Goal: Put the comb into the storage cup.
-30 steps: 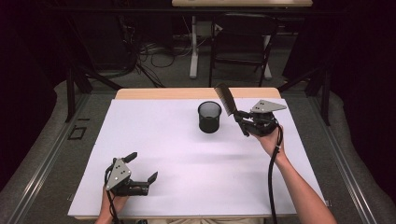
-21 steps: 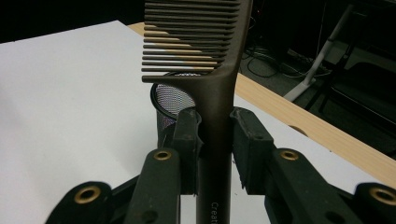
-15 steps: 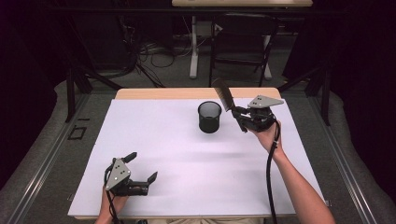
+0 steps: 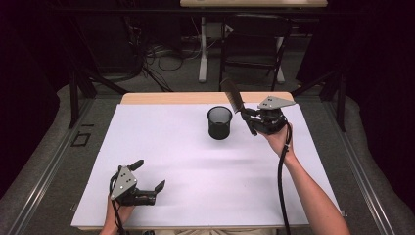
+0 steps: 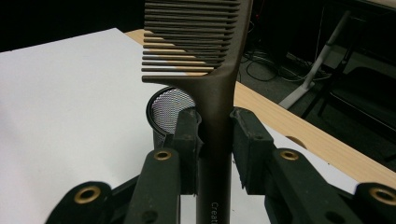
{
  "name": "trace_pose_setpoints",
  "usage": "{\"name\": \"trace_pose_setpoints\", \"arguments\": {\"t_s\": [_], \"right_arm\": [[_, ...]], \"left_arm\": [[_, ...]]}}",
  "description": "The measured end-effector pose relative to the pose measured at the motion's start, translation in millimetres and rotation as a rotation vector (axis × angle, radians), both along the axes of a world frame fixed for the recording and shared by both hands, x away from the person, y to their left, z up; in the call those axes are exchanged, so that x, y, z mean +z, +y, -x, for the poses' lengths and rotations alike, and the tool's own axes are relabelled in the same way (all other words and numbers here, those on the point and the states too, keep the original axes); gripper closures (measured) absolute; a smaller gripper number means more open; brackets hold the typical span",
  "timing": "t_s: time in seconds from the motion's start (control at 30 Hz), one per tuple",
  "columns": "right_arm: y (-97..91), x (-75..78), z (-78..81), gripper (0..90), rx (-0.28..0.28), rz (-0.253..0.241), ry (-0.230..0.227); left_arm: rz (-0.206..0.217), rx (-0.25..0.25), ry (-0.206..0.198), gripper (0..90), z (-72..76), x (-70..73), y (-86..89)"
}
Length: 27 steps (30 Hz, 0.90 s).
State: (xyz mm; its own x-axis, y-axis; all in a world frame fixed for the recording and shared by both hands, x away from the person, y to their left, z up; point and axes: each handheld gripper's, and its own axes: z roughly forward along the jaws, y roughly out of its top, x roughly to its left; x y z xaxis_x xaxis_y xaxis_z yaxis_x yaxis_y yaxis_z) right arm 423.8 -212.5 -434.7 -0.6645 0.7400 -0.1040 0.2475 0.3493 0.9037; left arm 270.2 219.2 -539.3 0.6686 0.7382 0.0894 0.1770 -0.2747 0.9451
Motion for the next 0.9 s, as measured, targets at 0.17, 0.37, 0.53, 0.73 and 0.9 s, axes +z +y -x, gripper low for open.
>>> {"name": "trace_pose_setpoints", "arguments": {"t_s": [0.17, 0.37, 0.53, 0.73, 0.9], "right_arm": [[3.1, 1.9, -2.7, 72.9, 0.003, -0.005, 0.0], [5.9, 4.5, -5.4, 72.9, 0.005, -0.009, -0.005], [7.5, 5.8, -7.7, 72.9, 0.005, -0.017, -0.009], [9.1, 8.0, -9.7, 72.8, 0.003, -0.025, -0.012], [10.6, 9.3, -11.6, 72.9, 0.003, -0.037, -0.016]], "left_arm": [[0.0, 0.002, 0.002, 0.0, -0.3, -0.2, -0.2], [0.0, 0.004, 0.001, 0.0, -0.1, 0.0, 0.6], [0.001, 0.004, 0.0, 0.0, 0.2, 0.2, 0.5], [0.003, 0.001, 0.0, 0.0, 0.2, 0.1, 0.5], [0.002, 0.002, 0.0, 0.0, 0.3, 0.2, 0.6]]}}
